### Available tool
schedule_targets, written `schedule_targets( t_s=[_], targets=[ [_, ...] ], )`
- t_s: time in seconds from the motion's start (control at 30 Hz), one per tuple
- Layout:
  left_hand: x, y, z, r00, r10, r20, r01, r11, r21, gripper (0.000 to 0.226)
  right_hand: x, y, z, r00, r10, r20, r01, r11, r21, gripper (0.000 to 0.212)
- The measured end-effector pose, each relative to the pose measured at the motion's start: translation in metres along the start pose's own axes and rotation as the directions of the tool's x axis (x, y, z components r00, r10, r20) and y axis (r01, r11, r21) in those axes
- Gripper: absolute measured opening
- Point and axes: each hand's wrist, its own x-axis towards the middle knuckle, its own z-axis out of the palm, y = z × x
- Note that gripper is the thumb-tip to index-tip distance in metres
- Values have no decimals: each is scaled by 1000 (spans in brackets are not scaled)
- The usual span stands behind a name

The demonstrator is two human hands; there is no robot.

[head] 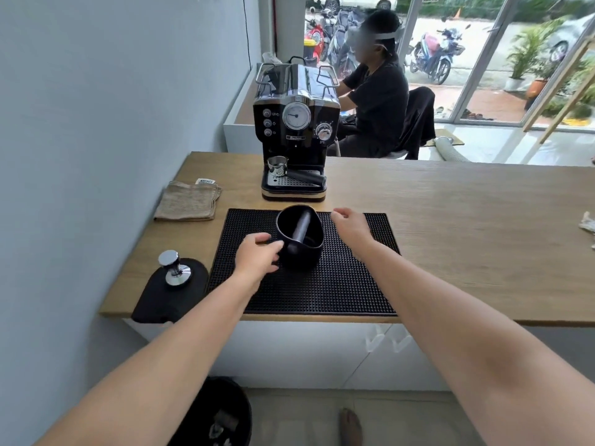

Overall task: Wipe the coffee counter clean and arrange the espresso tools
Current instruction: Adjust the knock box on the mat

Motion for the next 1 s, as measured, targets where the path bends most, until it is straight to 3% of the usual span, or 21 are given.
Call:
schedule_targets(
  t_s=[0.17, 0.37, 0.63, 1.0],
  targets=[
    [-18, -4, 22, 996, -84, 12, 85, 970, -226, 52, 17, -23, 24, 980, -7, 198, -22, 989, 143, 38],
    [-20, 1, 32, 995, -75, -63, 55, 962, -268, 44, 35, -17, 32, 962, 5, 273, -52, 985, 165, 33],
    [16, 21, 52, 991, -82, -110, 51, 964, -260, 29, 51, 3, -12, 980, 75, 184, -141, 913, 383, 16],
    [61, 73, 166, 993, -37, 109, 53, 987, -154, 30, 81, 45, -117, 980, 192, -52, -136, 837, 530, 21]
  ],
)
